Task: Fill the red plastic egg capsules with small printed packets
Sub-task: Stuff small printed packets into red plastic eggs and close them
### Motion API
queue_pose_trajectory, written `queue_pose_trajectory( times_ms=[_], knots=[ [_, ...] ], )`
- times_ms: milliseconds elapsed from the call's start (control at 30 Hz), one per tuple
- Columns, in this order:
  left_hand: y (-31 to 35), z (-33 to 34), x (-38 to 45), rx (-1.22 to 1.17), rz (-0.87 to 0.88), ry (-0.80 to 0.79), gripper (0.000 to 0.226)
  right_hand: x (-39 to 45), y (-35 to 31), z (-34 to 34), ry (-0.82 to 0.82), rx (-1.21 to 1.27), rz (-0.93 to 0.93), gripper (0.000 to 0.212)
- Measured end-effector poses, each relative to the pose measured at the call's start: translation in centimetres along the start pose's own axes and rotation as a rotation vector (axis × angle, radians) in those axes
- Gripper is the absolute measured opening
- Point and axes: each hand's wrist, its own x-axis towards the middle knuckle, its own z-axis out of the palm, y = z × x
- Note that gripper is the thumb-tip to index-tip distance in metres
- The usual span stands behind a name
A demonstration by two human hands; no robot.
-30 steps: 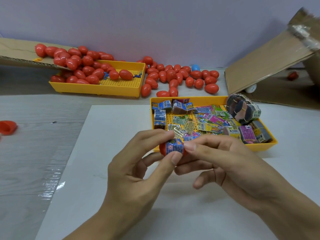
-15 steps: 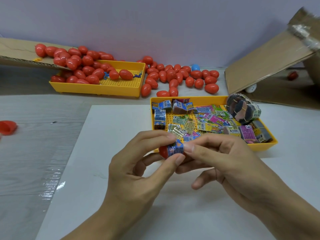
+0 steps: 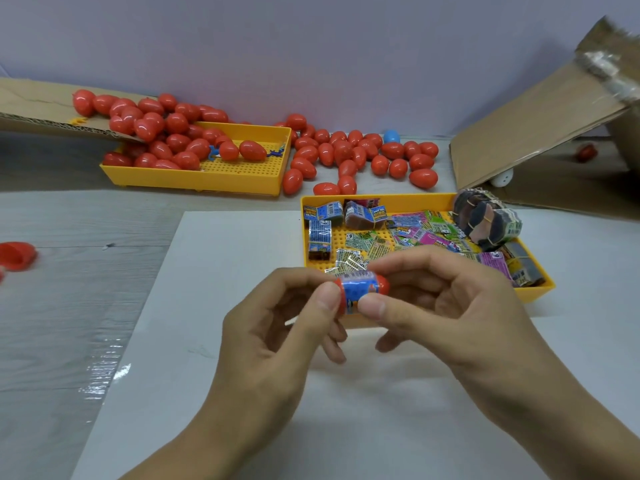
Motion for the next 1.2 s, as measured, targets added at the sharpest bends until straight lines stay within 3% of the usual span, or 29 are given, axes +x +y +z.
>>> queue_pose_trajectory(
  times_ms=[200, 300, 433, 567, 800, 1067, 1167, 1200],
  knots=[
    [0.2, 0.2, 0.3, -0.073, -0.109, 0.008, 0.021, -0.2, 0.4, -0.2, -0.066, -0.101, -0.044, 0.03],
    [0.1, 0.2, 0.1, -0.025, -0.064, 0.023, 0.017, -0.1, 0.4, -0.2, -0.093, -0.096, -0.057, 0.028],
    [-0.3, 0.2, 0.2, -0.032, 0.049, 0.03, 0.027, 0.4, 0.1, -0.5, 0.005, 0.034, 0.034, 0.021],
    [-0.6, -0.3, 0.4, 0.012, 0.154, -0.052, 0.035, 0.5, 0.1, -0.4, -0.009, -0.01, 0.108, 0.021],
    [-0.8, -0.3, 0.5, -0.041, 0.143, -0.047, 0.04, 0.3, 0.5, -0.6, -0.021, -0.028, -0.031, 0.028],
    [-0.7, -0.5, 0.3, -0.005, 0.141, -0.028, 0.033, 0.3, 0.1, -0.4, -0.05, -0.018, -0.036, 0.023],
    [-1.2, -0.2, 0.3, 0.007, 0.185, -0.032, 0.04, 0.1, 0.4, -0.2, 0.013, -0.053, -0.097, 0.021],
    [-1.4, -0.2, 0.3, 0.012, 0.201, -0.021, 0.043, 0.2, 0.1, -0.4, 0.075, -0.166, -0.17, 0.02]
  ],
)
